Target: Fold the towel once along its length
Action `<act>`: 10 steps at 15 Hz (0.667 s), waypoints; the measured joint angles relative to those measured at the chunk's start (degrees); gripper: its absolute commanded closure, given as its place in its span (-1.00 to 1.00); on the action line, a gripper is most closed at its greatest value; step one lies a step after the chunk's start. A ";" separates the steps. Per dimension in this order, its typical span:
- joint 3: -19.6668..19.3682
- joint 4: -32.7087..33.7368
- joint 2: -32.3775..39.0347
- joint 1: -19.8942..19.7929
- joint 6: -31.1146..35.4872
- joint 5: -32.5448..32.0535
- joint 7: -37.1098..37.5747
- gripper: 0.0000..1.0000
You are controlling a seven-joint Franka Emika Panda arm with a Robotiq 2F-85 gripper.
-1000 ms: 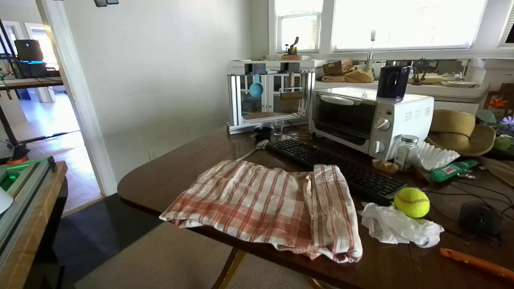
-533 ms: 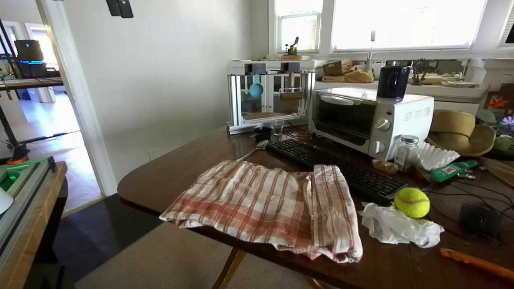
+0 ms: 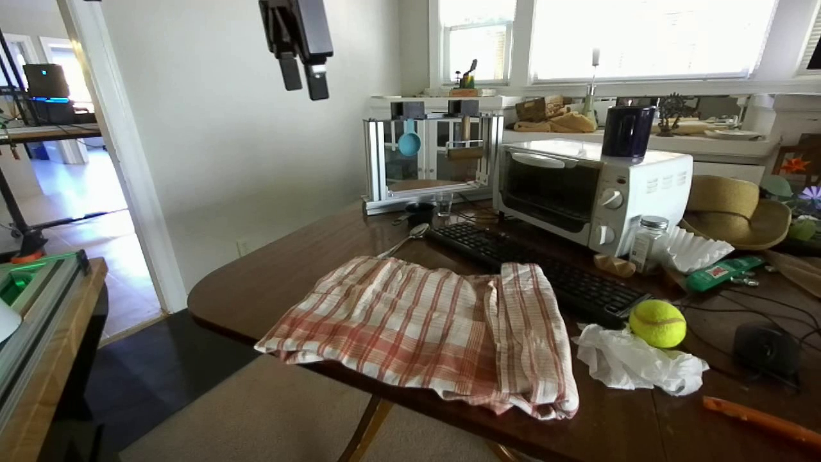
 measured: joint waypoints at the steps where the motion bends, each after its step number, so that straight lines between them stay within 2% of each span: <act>1: -0.31 1.18 3.40 -0.51 3.20 -0.85 -1.27 -1.00; 5: -0.28 5.97 17.23 -3.35 17.22 -7.03 -3.30 -1.00; 8: -0.28 10.61 26.13 -4.95 20.07 -6.56 -3.98 -1.00; 10: 0.19 11.64 28.13 -5.64 20.08 -6.53 -3.98 -1.00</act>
